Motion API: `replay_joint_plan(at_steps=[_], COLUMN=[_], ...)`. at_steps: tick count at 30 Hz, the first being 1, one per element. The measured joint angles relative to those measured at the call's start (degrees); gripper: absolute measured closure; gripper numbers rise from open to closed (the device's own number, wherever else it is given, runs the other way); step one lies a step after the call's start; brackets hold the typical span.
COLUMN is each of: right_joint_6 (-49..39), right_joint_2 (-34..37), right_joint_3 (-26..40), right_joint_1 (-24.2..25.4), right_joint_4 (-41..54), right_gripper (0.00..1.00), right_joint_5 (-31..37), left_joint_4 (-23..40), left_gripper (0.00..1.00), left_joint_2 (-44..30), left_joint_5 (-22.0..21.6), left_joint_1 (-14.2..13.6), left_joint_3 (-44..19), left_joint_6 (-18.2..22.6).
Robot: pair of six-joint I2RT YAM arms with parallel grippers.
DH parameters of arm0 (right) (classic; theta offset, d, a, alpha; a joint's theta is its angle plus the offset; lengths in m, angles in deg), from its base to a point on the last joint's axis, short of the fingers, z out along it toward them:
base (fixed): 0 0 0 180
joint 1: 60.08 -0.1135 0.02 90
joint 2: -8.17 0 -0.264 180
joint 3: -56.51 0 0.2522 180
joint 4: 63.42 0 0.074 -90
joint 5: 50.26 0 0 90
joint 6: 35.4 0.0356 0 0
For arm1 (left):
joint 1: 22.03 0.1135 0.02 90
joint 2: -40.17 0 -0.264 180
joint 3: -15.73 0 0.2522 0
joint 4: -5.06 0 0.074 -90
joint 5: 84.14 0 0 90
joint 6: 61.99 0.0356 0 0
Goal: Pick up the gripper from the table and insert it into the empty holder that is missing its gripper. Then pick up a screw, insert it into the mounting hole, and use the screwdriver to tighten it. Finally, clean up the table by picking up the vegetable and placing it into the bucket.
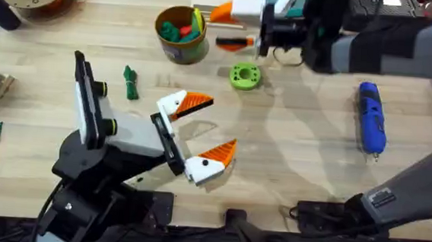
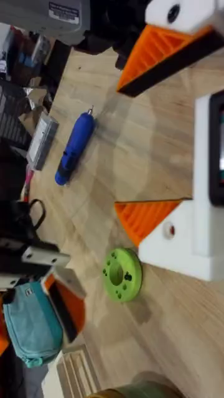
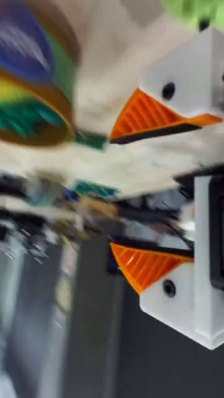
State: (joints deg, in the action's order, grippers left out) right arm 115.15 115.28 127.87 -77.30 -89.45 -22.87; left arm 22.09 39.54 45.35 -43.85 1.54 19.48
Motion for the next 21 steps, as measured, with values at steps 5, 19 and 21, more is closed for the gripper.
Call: replay_joint_plan(at_steps=[5, 19, 21], right_joint_6=[-14.53, -59.30, -62.77], right_joint_2=[-0.01, -5.62, -4.94], right_joint_3=[9.22, 25.60, 25.60], right_joint_1=[4.00, -3.58, -6.82], right_joint_4=[24.93, 77.10, 79.36], right_gripper=[0.154, 0.152, 0.153], right_joint_5=[9.96, 39.05, 43.73], left_joint_4=[0.01, 0.02, 0.00], left_gripper=[0.013, 0.014, 0.014], left_joint_2=[0.00, 0.00, 0.00], left_joint_5=[0.00, 0.02, 0.02], left_joint_1=[0.00, 0.00, 0.00], left_joint_3=[0.00, 0.00, 0.00], left_joint_6=[-0.01, 0.00, 0.00])
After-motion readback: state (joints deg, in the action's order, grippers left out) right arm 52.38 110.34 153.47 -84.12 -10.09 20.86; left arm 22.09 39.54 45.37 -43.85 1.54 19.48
